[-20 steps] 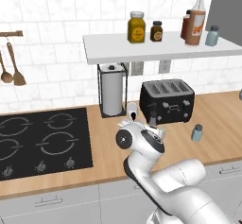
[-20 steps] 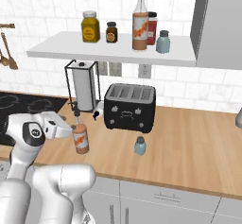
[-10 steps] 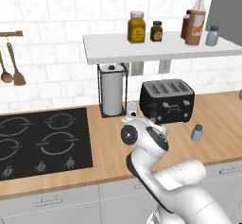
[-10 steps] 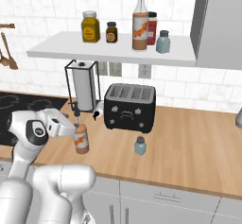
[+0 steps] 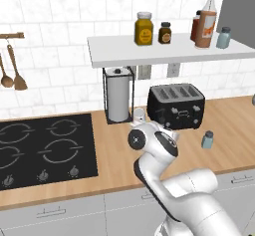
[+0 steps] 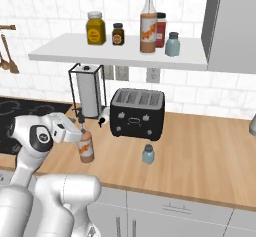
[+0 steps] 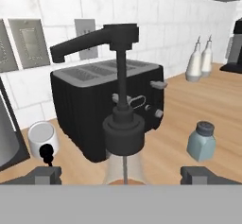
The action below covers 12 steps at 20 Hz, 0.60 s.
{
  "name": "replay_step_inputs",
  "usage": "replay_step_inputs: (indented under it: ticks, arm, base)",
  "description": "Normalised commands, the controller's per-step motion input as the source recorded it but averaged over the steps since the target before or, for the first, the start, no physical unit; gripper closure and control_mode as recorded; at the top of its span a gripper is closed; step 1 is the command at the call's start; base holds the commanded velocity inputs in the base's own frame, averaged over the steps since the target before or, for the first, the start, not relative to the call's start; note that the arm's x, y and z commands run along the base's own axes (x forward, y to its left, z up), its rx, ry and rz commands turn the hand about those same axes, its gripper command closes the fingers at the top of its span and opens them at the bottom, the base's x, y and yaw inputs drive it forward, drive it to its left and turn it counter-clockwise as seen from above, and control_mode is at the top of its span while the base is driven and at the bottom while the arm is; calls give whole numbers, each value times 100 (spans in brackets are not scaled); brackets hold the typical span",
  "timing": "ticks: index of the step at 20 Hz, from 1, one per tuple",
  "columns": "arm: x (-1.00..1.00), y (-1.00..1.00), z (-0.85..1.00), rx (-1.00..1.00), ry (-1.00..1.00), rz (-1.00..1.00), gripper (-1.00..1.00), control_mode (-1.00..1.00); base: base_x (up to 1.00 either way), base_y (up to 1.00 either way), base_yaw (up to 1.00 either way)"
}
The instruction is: Put the shaker and condiment bottle from the counter next to their counterparts in the cabinet.
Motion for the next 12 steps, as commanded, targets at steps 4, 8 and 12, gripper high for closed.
replay_step_inputs:
  ticks: [4, 8, 12]
  arm:
    - [6, 0, -9, 0, -1, -2, -100, -100]
    - [31, -2, -7, 0, 0, -1, -100, -100]
    - [33, -23, -24, 1, 0, 0, 100, -100]
  base:
    - [0, 0, 0]
    - [0, 0, 0]
    - [0, 0, 0]
